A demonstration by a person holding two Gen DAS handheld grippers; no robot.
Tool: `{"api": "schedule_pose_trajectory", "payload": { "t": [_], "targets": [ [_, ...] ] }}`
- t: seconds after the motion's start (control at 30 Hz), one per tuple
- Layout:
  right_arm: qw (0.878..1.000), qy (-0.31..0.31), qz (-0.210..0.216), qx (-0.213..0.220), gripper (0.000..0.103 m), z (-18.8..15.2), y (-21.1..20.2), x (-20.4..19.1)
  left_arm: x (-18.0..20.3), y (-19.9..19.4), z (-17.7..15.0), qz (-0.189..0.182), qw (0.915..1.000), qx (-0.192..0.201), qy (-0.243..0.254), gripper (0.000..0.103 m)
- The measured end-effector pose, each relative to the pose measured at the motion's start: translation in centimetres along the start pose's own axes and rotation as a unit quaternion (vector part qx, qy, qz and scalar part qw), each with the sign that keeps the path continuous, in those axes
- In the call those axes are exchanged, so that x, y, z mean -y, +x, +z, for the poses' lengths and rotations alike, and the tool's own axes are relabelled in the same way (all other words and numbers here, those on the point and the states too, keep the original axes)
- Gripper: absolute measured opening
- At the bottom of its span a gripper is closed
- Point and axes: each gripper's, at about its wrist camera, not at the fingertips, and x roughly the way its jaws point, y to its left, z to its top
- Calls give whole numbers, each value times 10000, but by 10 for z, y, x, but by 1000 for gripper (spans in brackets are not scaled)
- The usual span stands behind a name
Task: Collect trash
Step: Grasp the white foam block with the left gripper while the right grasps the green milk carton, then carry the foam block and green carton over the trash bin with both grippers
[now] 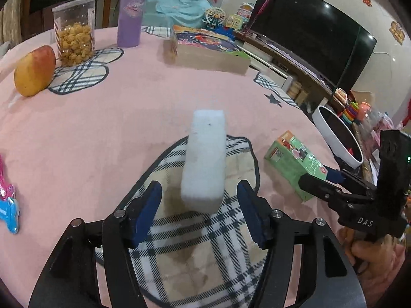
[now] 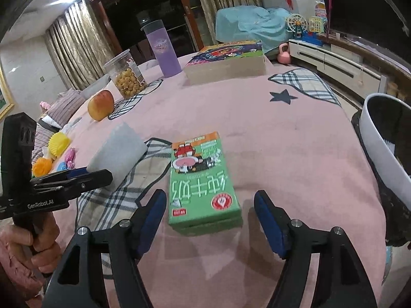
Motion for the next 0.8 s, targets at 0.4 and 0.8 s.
{"api": "schedule_pose_trajectory", "payload": {
  "t": [0.4, 0.8],
  "targets": [
    [9998, 140, 42, -165, 53, 0, 9, -2, 13, 7, -7, 111, 9997, 47, 201, 26],
    [9950, 948, 186, 252, 51, -18, -35, 29, 57, -1, -10, -186, 9972, 24, 729, 26]
  ]
}}
